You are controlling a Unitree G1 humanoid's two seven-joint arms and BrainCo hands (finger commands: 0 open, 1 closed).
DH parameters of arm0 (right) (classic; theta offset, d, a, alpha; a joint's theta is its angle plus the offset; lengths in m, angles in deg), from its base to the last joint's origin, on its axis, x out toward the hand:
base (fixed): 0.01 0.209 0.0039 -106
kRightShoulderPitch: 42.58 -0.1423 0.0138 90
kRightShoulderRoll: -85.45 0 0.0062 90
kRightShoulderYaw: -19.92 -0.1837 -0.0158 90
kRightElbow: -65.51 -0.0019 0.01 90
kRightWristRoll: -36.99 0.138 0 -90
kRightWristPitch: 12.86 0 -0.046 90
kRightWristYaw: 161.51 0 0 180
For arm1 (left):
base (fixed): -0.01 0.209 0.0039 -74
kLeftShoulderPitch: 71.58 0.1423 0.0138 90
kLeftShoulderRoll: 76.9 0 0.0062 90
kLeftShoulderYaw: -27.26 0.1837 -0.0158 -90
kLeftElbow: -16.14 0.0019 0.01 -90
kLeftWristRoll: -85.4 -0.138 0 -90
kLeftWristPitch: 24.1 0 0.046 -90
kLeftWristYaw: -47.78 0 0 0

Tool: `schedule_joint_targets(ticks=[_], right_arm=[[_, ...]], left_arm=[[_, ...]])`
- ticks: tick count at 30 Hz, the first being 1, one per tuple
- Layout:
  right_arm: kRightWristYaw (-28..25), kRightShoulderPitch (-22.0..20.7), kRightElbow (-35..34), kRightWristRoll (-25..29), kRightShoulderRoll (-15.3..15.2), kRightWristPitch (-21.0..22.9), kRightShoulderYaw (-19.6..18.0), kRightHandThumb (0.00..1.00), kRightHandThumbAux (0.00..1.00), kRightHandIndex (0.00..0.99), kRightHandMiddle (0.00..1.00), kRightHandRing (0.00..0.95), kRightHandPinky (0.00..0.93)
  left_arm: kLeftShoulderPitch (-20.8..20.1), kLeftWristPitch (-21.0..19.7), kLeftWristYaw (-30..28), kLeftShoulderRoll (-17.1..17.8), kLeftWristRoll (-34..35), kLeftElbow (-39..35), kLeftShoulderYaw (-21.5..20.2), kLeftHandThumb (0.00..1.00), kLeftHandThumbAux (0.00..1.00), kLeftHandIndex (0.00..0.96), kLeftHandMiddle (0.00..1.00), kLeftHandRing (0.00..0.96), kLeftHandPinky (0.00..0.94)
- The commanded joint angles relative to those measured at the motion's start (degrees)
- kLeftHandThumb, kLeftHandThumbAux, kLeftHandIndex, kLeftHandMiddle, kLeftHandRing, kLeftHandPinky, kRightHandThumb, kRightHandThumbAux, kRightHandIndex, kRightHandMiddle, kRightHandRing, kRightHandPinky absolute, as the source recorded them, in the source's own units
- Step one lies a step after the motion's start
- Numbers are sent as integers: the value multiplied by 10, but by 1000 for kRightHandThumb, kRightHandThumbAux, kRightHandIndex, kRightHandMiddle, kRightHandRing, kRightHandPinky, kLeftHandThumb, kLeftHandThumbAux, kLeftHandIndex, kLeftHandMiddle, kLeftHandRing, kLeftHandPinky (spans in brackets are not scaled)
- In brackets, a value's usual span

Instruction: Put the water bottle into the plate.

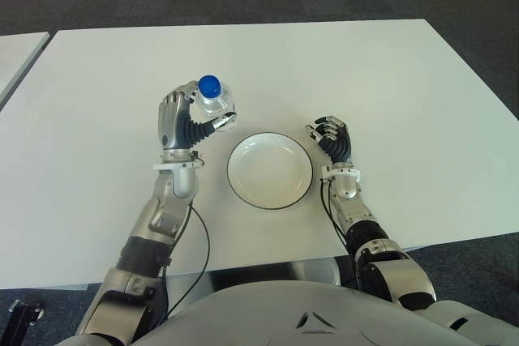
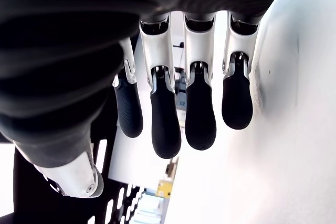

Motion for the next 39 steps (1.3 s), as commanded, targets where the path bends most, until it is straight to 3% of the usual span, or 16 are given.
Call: schedule_joint_targets(ticks=[1,16,39], right_arm=[[-3,6,8,0,1,11,-1,708,728,433,625,637,637],[0,7,6,-3,1,15,1,707,729,433,627,640,643],[-1,8,2,-5,2,19,2,707,729,434,632,644,648]], left_arm=[[13,22,-22,9,-15,-27,11,851,670,396,533,882,823],[54,19,-155,35,-28,-91,46,851,669,398,537,879,832],[49,24,-227,21,-18,-52,79,850,670,395,538,878,847]])
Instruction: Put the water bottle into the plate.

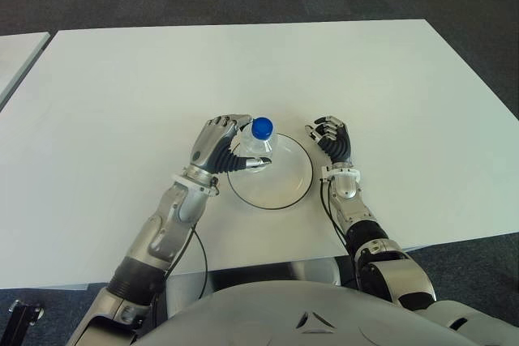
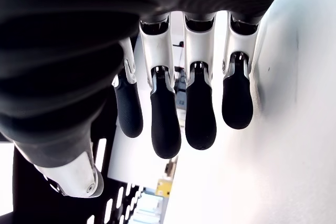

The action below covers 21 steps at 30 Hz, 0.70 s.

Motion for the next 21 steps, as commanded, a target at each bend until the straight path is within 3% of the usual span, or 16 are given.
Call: schedule_joint_targets(ticks=[1,13,21], right_arm=[[-1,8,4,-3,1,14,1,707,729,434,632,643,648],[-2,9,3,0,2,14,0,707,729,433,622,634,627],[-3,11,0,-1,3,14,0,707,729,433,618,631,632]], left_arm=[[-9,-4,-23,-11,15,38,11,849,670,395,537,876,845],[-46,0,-30,-26,38,135,16,849,670,395,536,870,837],[-94,4,-34,-47,104,259,-3,850,670,394,535,866,837]])
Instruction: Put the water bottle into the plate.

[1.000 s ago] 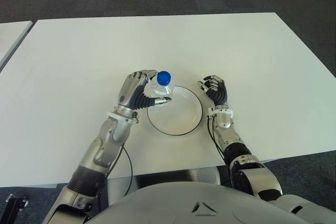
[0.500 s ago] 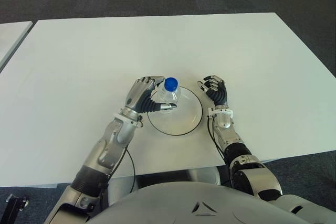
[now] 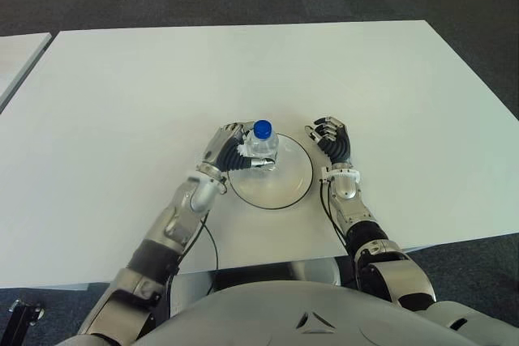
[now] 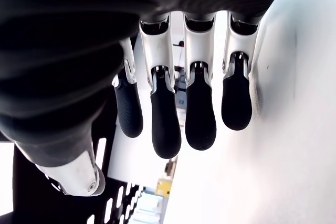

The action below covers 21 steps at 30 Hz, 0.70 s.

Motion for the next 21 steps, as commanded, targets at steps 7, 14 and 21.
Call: schedule_joint_targets(ticks=[7,14,21], right_arm=[[-1,13,-3,-3,1,12,1,707,729,433,621,633,638],[-3,15,-7,-2,1,16,0,707,729,433,627,635,637],[-2,15,-7,-1,1,17,0,707,729,433,630,639,642]], left_arm=[[-17,-6,10,-22,41,106,-21,850,671,394,535,869,847],[-23,11,40,-24,36,132,-24,850,667,399,543,860,808],[-35,47,99,-19,13,179,-21,852,657,422,535,736,647]])
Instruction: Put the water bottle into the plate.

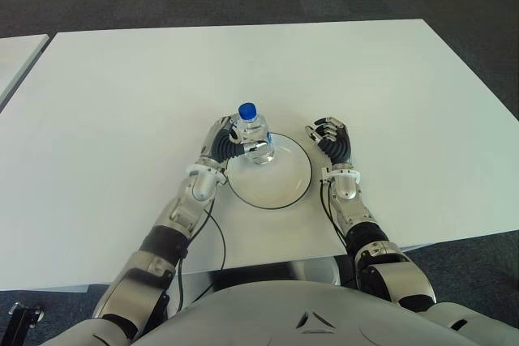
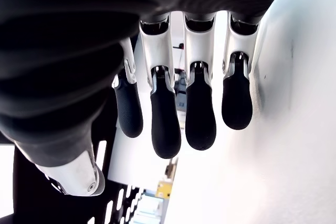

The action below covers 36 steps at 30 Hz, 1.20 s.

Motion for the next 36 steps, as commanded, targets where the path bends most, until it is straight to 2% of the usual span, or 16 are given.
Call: schedule_joint_targets(ticks=[1,6,8,9,10,12,15,16,18,21,26,36], right_arm=[[-2,9,3,0,1,13,-1,707,729,433,631,640,642],[-2,8,5,-1,1,7,0,707,729,433,630,641,643],[-1,8,6,-2,1,7,0,708,729,433,628,641,645],[0,8,6,-2,1,7,0,708,729,433,628,641,645],[-1,7,6,-2,1,7,0,708,729,433,627,641,644],[-1,7,7,-2,1,7,0,707,729,433,626,638,643],[-3,7,7,-1,1,6,0,707,729,433,625,636,643],[-3,6,8,-1,0,6,0,707,729,433,625,636,643],[-4,6,9,-1,0,6,0,707,729,433,625,636,644],[-3,6,9,-1,1,6,0,707,729,433,626,638,645],[-2,7,7,-1,1,6,0,707,729,433,629,641,650],[-2,8,6,-2,1,7,1,707,728,434,628,638,647]], left_arm=[[3,-3,25,9,-22,50,6,851,656,424,527,696,611],[-2,1,37,10,-23,66,6,845,660,425,489,533,486],[-2,-2,40,10,-25,68,6,772,677,423,436,445,424],[-3,-4,41,10,-26,69,6,761,680,423,428,433,415],[-4,-9,50,11,-31,72,6,750,594,379,393,391,387],[-6,-21,67,10,-39,79,4,723,493,280,290,274,283],[-9,-38,84,6,-48,84,3,704,451,215,211,185,192],[-10,-43,87,6,-50,86,4,692,440,176,157,124,122],[-11,-54,94,4,-55,89,5,680,423,121,83,54,50],[-11,-68,102,3,-60,87,7,679,398,67,28,17,16],[-10,-83,112,2,-64,85,10,677,361,19,4,2,2],[-8,-101,127,1,-69,83,13,628,270,0,0,0,0]])
